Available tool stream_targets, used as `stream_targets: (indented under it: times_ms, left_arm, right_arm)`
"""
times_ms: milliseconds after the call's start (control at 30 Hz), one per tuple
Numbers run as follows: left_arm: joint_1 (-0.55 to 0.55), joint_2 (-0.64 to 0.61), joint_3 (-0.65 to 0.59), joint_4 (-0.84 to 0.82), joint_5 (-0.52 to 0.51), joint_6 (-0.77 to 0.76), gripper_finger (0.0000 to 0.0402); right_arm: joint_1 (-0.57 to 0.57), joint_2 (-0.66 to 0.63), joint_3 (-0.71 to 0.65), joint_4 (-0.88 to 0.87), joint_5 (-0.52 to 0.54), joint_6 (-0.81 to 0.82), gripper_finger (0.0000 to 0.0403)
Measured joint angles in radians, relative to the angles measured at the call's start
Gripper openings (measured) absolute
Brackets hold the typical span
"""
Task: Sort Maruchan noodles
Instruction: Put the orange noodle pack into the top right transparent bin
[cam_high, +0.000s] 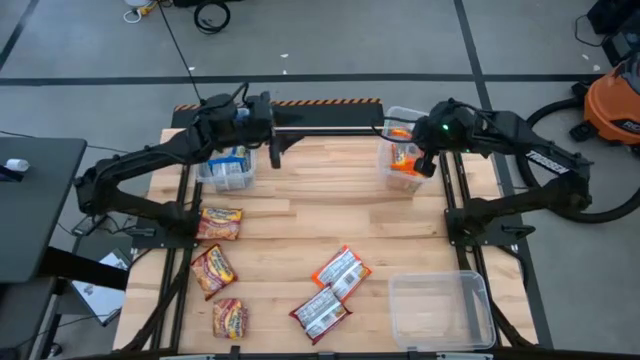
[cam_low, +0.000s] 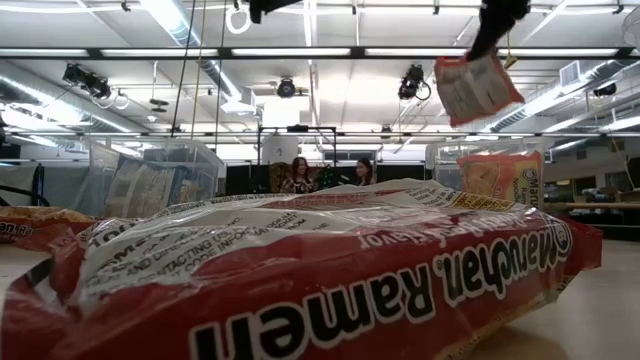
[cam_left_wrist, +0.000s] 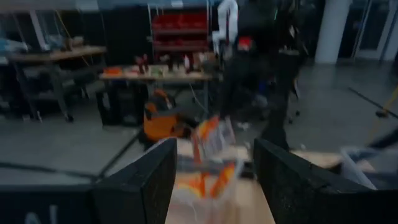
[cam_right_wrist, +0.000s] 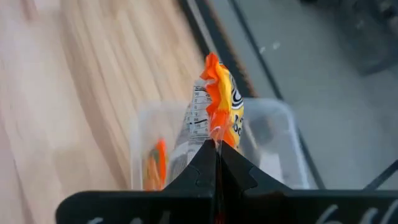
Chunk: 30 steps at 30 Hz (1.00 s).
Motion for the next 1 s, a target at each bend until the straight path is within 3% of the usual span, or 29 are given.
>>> stream_targets:
  times_ms: [167, 367, 600, 1000]
  left_arm:
    - [0.04, 0.071, 0.0, 0.159, 0.0, -0.038, 0.0217]
    - [0.103, 0.127, 0.0, 0.265, 0.011, -0.075, 0.0217]
    - [0.172, 0.134, 0.0, 0.266, 0.02, -0.101, 0.0217]
    - [0.316, 0.134, 0.0, 0.261, 0.201, -0.074, 0.0217]
  right_arm:
    - [-0.152, 0.001, -0.103, 0.025, -0.191, -0.092, 0.0005]
    - [-0.295, 0.022, -0.231, 0.135, -0.286, -0.221, 0.0005]
    - [-0.387, 0.087, -0.232, 0.17, -0.345, -0.314, 0.0005]
    - [-0.455, 0.259, -0.241, 0.222, -0.518, -0.378, 0.0005]
